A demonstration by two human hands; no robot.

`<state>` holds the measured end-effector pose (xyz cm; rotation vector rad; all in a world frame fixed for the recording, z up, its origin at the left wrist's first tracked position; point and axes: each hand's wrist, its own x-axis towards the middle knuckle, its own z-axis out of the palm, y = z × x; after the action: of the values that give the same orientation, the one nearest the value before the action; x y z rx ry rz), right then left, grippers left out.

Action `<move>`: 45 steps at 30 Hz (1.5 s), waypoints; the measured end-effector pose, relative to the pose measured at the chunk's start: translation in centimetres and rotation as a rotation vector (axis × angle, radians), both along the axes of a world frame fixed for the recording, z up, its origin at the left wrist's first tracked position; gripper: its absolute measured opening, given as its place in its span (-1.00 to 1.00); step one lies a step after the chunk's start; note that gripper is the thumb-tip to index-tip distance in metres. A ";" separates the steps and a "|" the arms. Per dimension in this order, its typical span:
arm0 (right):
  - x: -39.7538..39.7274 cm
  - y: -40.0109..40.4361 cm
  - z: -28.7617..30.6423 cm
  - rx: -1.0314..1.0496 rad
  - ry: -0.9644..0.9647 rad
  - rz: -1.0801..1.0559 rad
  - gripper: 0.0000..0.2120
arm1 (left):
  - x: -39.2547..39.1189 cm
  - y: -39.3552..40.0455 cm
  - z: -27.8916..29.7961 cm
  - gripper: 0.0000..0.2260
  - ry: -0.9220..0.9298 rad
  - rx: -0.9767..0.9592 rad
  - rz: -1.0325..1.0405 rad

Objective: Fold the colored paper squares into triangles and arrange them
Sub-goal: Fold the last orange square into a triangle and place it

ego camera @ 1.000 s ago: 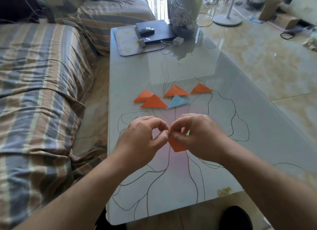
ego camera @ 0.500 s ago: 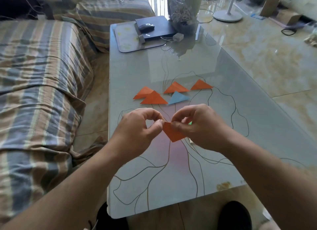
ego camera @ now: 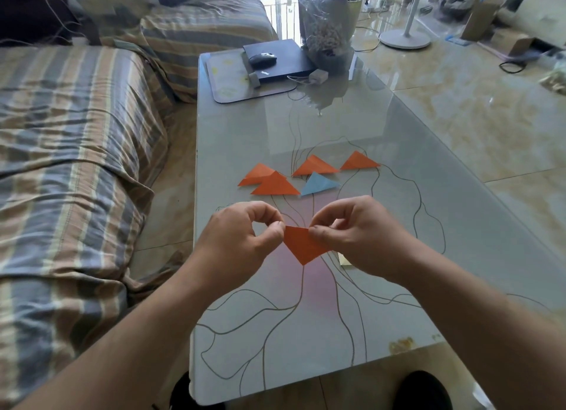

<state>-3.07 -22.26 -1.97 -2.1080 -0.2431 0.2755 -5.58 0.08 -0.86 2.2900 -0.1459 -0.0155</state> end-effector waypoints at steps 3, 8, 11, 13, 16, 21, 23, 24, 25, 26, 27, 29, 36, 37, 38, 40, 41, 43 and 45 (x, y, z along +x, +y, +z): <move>0.0 -0.2 0.2 0.013 -0.003 -0.012 -0.88 | 0.1 0.4 0.2 -0.89 0.007 -0.014 -0.007; 0.1 -0.3 0.3 0.014 -0.012 -0.040 -0.87 | 0.3 0.6 -0.1 -0.89 -0.006 0.000 0.020; 0.3 -0.6 0.5 -0.008 -0.034 -0.036 -0.87 | 0.5 1.0 -0.3 -0.89 -0.012 -0.031 0.029; 0.4 -0.7 0.7 -0.075 -0.063 -0.032 -0.87 | 0.7 1.2 -0.4 -0.88 -0.019 -0.047 0.040; 0.5 -1.1 0.8 -0.153 -0.100 -0.034 -0.86 | 0.9 1.4 -0.6 -0.87 -0.007 -0.049 0.052; 0.5 -1.5 1.3 -0.254 -0.163 -0.032 -0.79 | 0.9 1.6 -0.4 -0.89 -0.023 -0.093 0.092; 0.3 -1.6 1.5 -0.276 -0.173 -0.038 -0.79 | 1.0 1.6 -0.4 -0.92 -0.025 -0.112 0.102; 0.3 -1.7 1.6 -0.281 -0.181 -0.043 -0.79 | 1.0 1.6 -0.3 -0.93 -0.027 -0.120 0.105; 0.2 -1.8 1.6 -0.289 -0.189 -0.048 -0.80 | 1.0 1.7 -0.3 -0.94 -0.026 -0.126 0.105; 0.3 -1.8 1.6 -0.301 -0.195 -0.052 -0.81 | 1.0 1.6 -0.3 -0.95 -0.019 -0.133 0.105; 0.3 -1.9 1.7 -0.313 -0.196 -0.057 -0.81 | 0.9 1.5 -0.2 -0.95 -0.005 -0.141 0.105; 0.3 -2.1 1.7 -0.322 -0.186 -0.071 -0.81 | 0.8 1.2 -0.1 -0.96 0.043 -0.175 0.104; 0.3 -2.3 1.2 -0.240 -0.192 -0.101 -0.75 | 0.6 0.5 -0.4 -0.92 0.243 -0.307 0.143; 0.1 -2.1 1.1 -0.218 -0.238 -0.090 -0.69 | 0.7 0.4 -0.5 -0.92 0.274 -0.333 0.172; -0.1 -1.8 1.1 -0.192 -0.290 -0.069 -0.66 | 0.7 0.3 -0.6 -0.92 0.309 -0.370 0.204; -0.8 -0.9 1.1 -0.187 -0.336 0.028 -0.56 | 0.8 -0.2 -1.0 -0.93 0.379 -0.464 0.271; -1.2 -0.4 1.0 -0.239 -0.336 0.090 -0.48 | 0.8 -0.6 -1.2 -0.93 0.418 -0.526 0.306; -1.9 0.7 0.3 -0.414 -0.383 0.179 -0.36 | 0.7 -1.4 -1.4 -0.93 0.527 -0.685 0.373; -2.2 1.5 -0.6 -0.514 -0.466 0.162 -0.37 | 0.5 -2.0 -1.4 -0.94 0.662 -0.846 0.414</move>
<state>-5.27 -20.74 -2.52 -2.6504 -0.6783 -0.0782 -5.07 -1.96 -2.31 1.3402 0.5633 -0.4104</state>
